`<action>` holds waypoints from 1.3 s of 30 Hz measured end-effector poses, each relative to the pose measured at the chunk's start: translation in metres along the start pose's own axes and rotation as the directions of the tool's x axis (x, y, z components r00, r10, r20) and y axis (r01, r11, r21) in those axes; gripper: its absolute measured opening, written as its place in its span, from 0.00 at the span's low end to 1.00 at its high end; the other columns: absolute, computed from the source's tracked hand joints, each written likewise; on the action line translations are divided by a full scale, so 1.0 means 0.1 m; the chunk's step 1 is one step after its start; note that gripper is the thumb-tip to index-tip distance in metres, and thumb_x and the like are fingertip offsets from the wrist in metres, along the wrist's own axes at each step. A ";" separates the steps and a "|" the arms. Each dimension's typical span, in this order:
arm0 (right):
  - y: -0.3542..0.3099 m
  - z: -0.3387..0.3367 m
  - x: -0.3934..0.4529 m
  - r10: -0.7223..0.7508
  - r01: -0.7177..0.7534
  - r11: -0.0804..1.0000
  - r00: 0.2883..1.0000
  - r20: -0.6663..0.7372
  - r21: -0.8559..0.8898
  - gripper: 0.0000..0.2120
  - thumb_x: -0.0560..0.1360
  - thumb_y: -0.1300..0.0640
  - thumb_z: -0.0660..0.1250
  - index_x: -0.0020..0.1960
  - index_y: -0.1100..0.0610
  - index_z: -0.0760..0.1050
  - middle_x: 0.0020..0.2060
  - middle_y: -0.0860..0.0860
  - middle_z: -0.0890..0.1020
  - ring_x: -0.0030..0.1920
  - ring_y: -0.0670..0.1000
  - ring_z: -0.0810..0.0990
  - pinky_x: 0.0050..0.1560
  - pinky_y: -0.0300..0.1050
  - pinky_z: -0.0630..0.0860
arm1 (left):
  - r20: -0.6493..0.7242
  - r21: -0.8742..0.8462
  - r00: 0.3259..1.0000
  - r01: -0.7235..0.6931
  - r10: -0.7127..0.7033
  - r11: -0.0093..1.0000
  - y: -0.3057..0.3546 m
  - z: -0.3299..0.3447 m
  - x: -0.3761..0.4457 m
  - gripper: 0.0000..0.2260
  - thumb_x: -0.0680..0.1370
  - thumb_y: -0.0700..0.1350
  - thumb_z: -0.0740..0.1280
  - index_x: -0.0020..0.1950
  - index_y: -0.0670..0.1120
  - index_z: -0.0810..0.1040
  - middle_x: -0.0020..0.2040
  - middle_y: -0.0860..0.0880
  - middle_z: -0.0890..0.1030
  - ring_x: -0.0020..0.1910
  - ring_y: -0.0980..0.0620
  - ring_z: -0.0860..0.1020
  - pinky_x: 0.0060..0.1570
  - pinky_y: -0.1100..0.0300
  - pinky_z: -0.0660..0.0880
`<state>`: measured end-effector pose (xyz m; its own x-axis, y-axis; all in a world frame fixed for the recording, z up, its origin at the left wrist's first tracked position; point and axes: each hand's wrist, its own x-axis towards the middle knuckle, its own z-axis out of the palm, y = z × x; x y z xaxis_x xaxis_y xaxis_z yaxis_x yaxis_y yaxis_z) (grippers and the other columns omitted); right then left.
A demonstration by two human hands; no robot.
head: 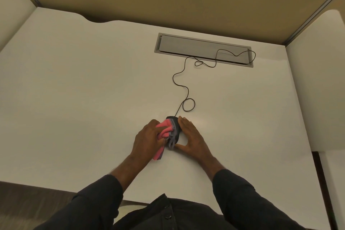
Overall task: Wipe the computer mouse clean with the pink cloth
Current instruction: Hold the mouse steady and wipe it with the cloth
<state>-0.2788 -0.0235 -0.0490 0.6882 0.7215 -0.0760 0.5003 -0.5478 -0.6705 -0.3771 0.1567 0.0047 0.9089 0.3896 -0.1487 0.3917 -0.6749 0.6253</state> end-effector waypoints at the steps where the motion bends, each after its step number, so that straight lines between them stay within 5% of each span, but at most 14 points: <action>1: 0.00 0.00 0.00 0.002 -0.002 1.000 1.000 0.000 0.002 0.48 0.71 0.39 0.74 0.80 0.58 0.56 0.79 0.50 0.58 0.79 0.47 0.54 0.79 0.42 0.50 | 0.001 0.000 1.000 0.012 -0.012 1.000 0.01 -0.01 0.03 0.14 0.73 0.51 0.74 0.53 0.49 0.74 0.45 0.51 0.79 0.42 0.50 0.78 0.42 0.55 0.77; 8: -0.01 -0.02 0.00 0.015 -0.015 1.000 1.000 0.006 0.021 0.51 0.69 0.34 0.73 0.81 0.53 0.53 0.79 0.43 0.54 0.77 0.35 0.46 0.75 0.31 0.43 | 0.080 0.109 0.996 0.030 -0.039 0.994 0.09 -0.08 0.37 0.15 0.73 0.54 0.73 0.52 0.48 0.76 0.45 0.51 0.77 0.42 0.50 0.78 0.43 0.56 0.76; 20: 0.00 -0.01 0.00 0.030 -0.030 0.999 0.999 0.016 0.019 0.51 0.68 0.29 0.69 0.81 0.52 0.53 0.80 0.45 0.55 0.79 0.42 0.50 0.78 0.41 0.49 | 0.147 0.230 0.988 -0.087 0.054 0.969 0.16 -0.13 0.67 0.14 0.74 0.56 0.71 0.52 0.46 0.81 0.47 0.49 0.76 0.41 0.50 0.76 0.40 0.59 0.69; 27: -0.01 -0.03 -0.01 0.028 -0.028 0.999 1.000 0.006 0.020 0.50 0.69 0.32 0.71 0.81 0.51 0.52 0.79 0.42 0.54 0.78 0.38 0.48 0.75 0.32 0.44 | 0.087 0.116 0.996 -0.018 0.008 0.993 0.07 -0.08 0.43 0.15 0.74 0.54 0.72 0.56 0.47 0.79 0.50 0.50 0.76 0.44 0.51 0.77 0.43 0.60 0.72; 32: -0.02 -0.02 -0.02 0.019 -0.019 1.000 1.000 -0.005 0.018 0.50 0.69 0.35 0.74 0.80 0.54 0.55 0.79 0.46 0.57 0.79 0.42 0.51 0.76 0.34 0.46 | 0.058 0.036 0.998 0.000 -0.002 0.999 -0.02 -0.06 0.13 0.13 0.73 0.51 0.73 0.54 0.48 0.79 0.46 0.53 0.75 0.41 0.53 0.76 0.39 0.62 0.71; 39: -0.03 -0.02 -0.01 0.016 -0.016 1.000 1.000 -0.005 0.015 0.48 0.71 0.38 0.73 0.80 0.55 0.55 0.79 0.48 0.57 0.79 0.44 0.52 0.77 0.37 0.47 | 0.064 -0.088 0.998 0.003 0.002 0.996 -0.15 0.04 -0.27 0.18 0.72 0.52 0.75 0.58 0.48 0.77 0.49 0.53 0.78 0.44 0.55 0.78 0.44 0.61 0.77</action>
<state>-0.2802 -0.0235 -0.0453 0.6986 0.7107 -0.0829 0.4813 -0.5525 -0.6806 -0.4069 0.1537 -0.0031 0.9171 0.3469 -0.1964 0.3807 -0.6156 0.6901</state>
